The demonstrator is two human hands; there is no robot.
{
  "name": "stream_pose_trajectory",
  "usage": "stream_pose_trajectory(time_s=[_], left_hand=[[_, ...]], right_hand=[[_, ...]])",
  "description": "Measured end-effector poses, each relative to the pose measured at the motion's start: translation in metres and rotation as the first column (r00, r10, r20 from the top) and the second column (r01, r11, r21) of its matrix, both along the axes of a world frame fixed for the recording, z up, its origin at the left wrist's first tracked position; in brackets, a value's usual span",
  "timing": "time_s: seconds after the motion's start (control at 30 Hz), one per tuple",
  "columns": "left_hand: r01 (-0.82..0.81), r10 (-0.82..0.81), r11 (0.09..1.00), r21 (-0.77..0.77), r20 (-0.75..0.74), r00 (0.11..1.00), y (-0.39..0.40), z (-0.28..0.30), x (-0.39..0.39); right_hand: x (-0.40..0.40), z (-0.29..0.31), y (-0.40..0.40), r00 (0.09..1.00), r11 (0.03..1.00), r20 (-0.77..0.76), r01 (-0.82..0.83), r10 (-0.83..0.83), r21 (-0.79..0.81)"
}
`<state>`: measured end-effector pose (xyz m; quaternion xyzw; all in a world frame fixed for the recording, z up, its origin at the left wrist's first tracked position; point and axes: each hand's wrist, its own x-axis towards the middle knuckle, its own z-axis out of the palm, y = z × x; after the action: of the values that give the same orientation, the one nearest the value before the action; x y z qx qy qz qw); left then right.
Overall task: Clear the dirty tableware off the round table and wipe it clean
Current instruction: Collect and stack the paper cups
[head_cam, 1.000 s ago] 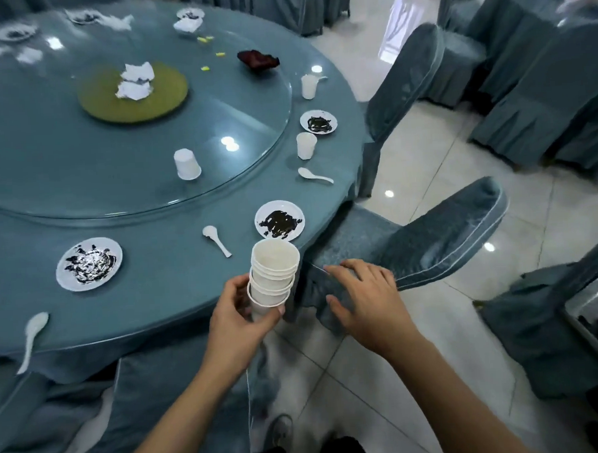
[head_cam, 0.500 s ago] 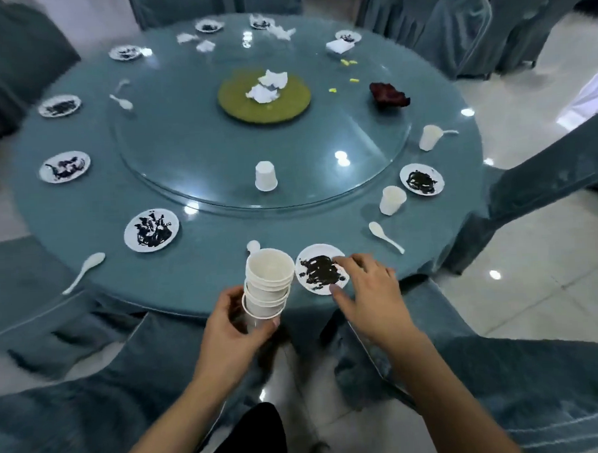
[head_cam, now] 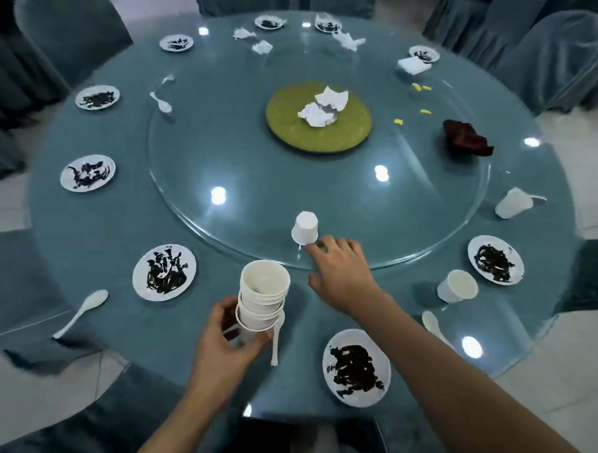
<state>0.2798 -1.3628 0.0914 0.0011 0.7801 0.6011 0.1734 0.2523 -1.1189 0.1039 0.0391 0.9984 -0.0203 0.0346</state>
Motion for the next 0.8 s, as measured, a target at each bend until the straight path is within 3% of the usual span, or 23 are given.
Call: stream_pose_trajectory(time_s=[0.2,0.3,0.47,0.57,0.63,0.7,0.77,0.8], left_hand=[[-0.038,0.038,0.999,-0.008,0.006,0.999,0.017,-0.001,-0.047],[-0.076,0.076,0.997,-0.016,0.015,0.997,0.024,-0.004,-0.053],[-0.149,0.151,0.988,-0.051,0.036,0.988,0.028,-0.011,-0.048],[-0.165,0.168,0.984,-0.062,0.044,0.985,0.031,-0.011,-0.046],[-0.163,0.166,0.984,-0.068,0.043,0.985,0.033,-0.012,-0.046],[-0.153,0.157,0.985,-0.079,0.045,0.987,0.036,-0.013,-0.046],[-0.123,0.127,0.988,-0.093,0.038,0.991,0.041,-0.014,-0.046],[-0.106,0.11,0.99,-0.096,0.037,0.993,0.044,-0.014,-0.046]], right_hand=[[-0.096,-0.025,0.016,0.986,0.954,0.023,-0.165,0.164,0.25],[-0.134,-0.037,0.018,0.938,0.857,0.176,-0.345,0.299,0.382],[-0.165,-0.061,0.007,0.849,0.678,0.476,-0.491,0.23,0.548],[-0.165,-0.066,0.004,0.85,0.69,0.486,-0.478,0.205,0.544],[-0.162,-0.055,0.008,0.886,0.79,0.416,-0.4,0.204,0.464],[-0.156,-0.043,0.018,0.945,0.934,0.288,-0.237,0.157,0.267],[-0.146,-0.024,0.031,0.977,0.996,0.211,-0.021,0.038,-0.084],[-0.137,-0.012,0.037,0.979,0.94,0.197,0.114,-0.051,-0.322]])
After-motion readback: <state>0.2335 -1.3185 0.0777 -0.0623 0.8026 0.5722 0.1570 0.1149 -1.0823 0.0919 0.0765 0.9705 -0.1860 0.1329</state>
